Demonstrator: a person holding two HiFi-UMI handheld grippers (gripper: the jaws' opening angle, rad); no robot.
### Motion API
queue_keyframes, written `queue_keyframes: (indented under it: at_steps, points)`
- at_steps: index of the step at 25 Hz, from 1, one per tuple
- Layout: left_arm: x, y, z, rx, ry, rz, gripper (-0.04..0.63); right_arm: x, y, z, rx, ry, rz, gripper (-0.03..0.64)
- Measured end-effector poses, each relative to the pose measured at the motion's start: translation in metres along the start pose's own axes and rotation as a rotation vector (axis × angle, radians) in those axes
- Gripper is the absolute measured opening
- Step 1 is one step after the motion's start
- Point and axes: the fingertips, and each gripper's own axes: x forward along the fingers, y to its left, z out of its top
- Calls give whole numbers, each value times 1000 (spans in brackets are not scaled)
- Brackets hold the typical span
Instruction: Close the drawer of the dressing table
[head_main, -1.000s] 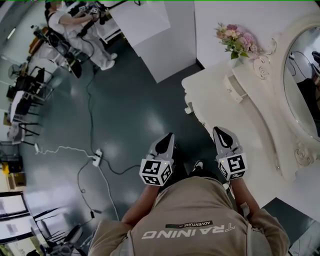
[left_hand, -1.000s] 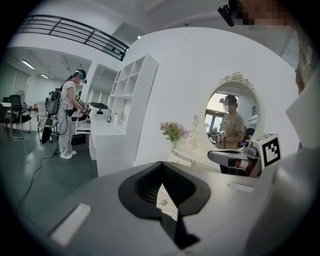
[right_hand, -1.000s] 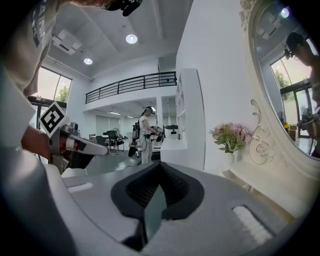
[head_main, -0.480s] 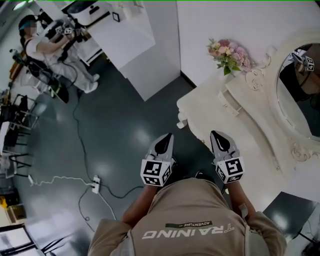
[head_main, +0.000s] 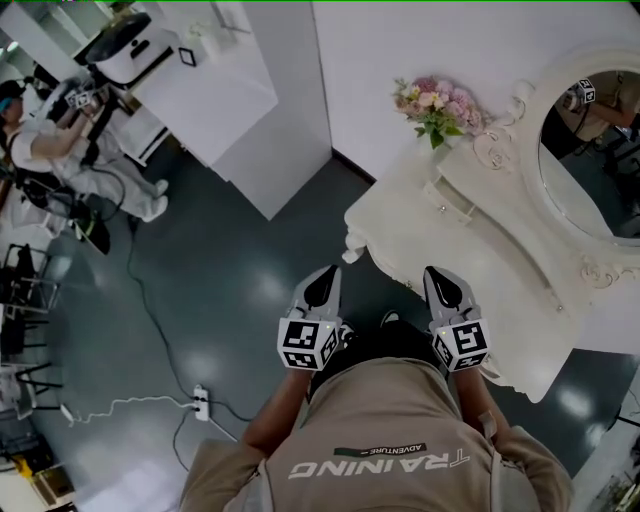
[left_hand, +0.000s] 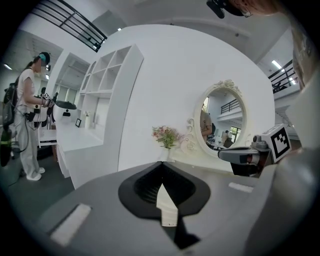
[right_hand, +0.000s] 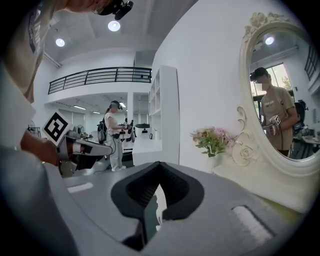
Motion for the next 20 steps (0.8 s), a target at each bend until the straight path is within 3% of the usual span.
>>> queue_keyframes:
  at_steps: [13, 20]
  points:
    - [43, 10, -3, 0, 83, -40, 17, 32, -29, -1, 49, -5, -48, 3]
    - [112, -2, 32, 78, 103, -113, 17, 62, -82, 8, 77, -39, -95, 3]
